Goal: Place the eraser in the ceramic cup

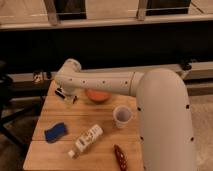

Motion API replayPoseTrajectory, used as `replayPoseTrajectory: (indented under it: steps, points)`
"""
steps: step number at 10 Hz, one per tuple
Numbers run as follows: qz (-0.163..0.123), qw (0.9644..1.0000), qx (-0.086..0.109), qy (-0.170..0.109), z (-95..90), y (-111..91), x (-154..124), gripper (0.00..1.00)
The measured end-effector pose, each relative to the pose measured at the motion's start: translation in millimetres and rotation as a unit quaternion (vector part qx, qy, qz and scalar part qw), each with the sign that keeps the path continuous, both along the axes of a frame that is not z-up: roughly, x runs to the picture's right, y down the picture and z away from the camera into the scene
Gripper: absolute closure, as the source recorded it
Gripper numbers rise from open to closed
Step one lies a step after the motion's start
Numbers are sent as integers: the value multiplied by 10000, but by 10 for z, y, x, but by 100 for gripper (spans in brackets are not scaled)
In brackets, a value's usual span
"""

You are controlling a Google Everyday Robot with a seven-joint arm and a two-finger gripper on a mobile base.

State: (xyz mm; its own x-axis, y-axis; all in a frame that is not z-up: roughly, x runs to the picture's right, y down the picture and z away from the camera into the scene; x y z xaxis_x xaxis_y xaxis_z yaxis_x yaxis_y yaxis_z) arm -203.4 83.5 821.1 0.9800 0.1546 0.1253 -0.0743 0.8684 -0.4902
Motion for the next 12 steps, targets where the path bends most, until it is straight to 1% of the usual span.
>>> replayPoseTrajectory:
  steps: [2,3,5,8,10,12]
  points:
    - [71,9998,5,187,24,-28,-12,20]
    - [127,9994,15,309,37,-46,-56,20]
    - [149,9988,21,468,62,-82,-135,20]
    - [106,9972,-34,742,129,-137,-254,20]
    - [70,9957,-89,924,222,-164,-331,20]
    - [67,9944,-129,1045,308,-194,-366,20]
